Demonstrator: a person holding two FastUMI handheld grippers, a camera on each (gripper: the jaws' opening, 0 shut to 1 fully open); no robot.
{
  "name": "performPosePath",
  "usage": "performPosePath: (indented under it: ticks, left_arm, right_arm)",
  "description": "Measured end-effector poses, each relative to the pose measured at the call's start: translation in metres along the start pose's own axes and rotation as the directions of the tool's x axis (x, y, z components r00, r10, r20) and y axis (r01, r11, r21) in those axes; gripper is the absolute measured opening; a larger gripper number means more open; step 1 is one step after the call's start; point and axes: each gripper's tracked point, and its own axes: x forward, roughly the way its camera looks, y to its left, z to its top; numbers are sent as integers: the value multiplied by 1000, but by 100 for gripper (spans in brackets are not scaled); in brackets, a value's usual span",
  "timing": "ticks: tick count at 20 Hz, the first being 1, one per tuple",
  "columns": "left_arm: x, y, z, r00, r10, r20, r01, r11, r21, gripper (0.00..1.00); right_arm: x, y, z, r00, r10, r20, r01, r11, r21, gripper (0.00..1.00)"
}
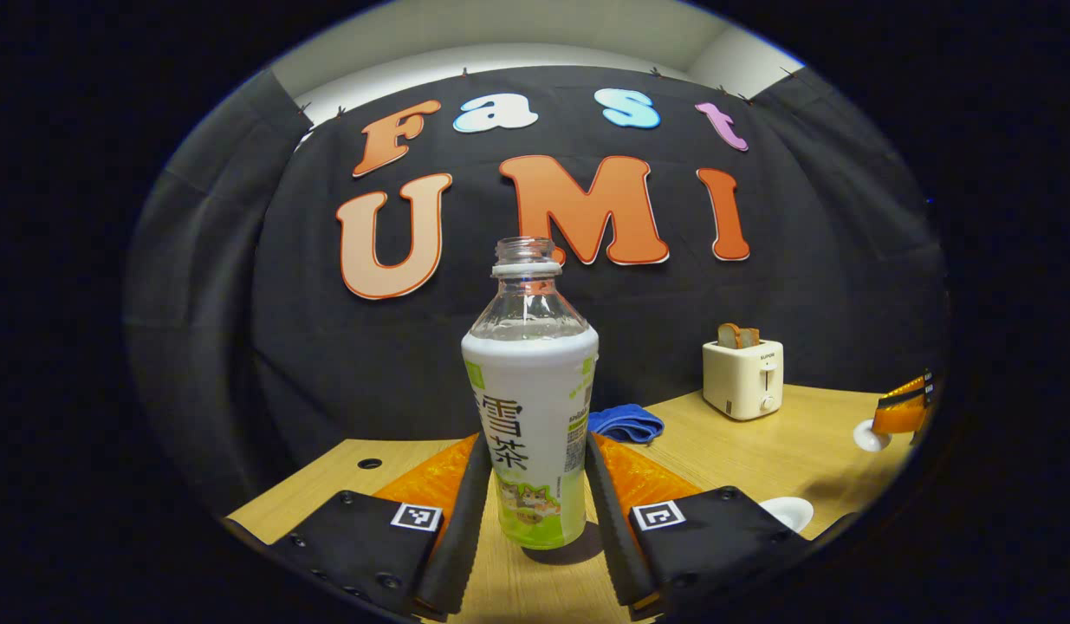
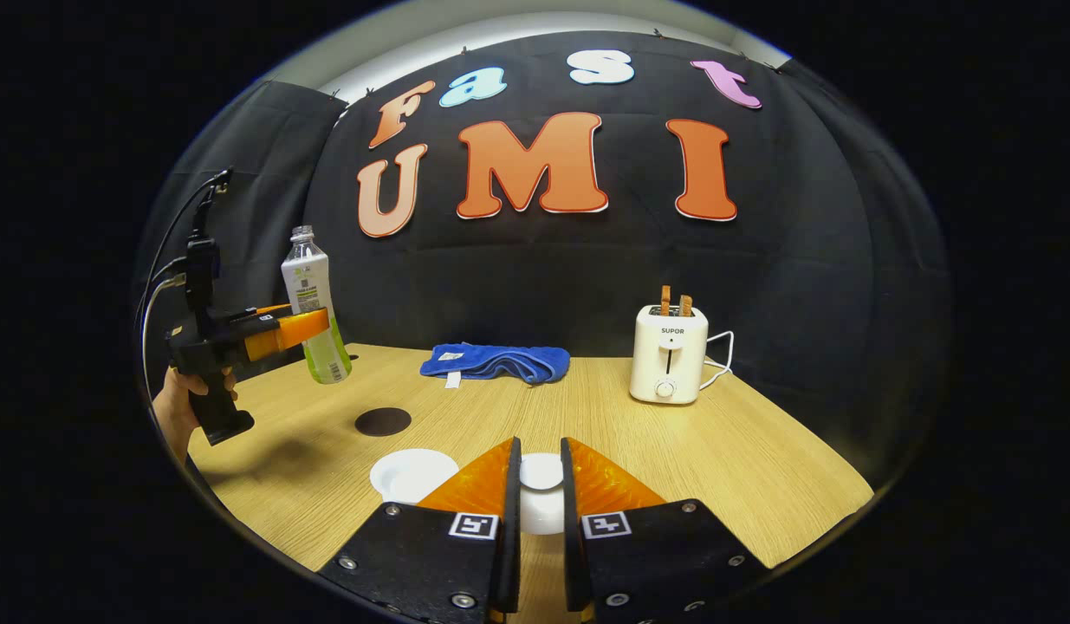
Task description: Open the teacup lid with one hand, grasp the water bottle and pour water into the teacup with the other hand; after pouring, place the water bottle on the coaster and then close the teacup lid.
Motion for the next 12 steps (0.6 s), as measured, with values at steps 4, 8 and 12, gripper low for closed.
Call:
performPosePath:
  ticks: [4,8,12]
  left_arm:
    - [20,0,-19,998,-5,-57,0,996,-89,65]
    - [38,0,-41,995,3,-104,-14,994,-107,65]
    - [53,6,-71,986,9,-164,-30,992,-125,65]
  right_arm:
    - [-1,-2,-1,1000,-3,-1,3,1000,-7,21]
    - [-1,-1,0,1000,-1,1,1,1000,0,21]
    - [-1,0,-2,1000,1,-6,-1,1000,-4,21]
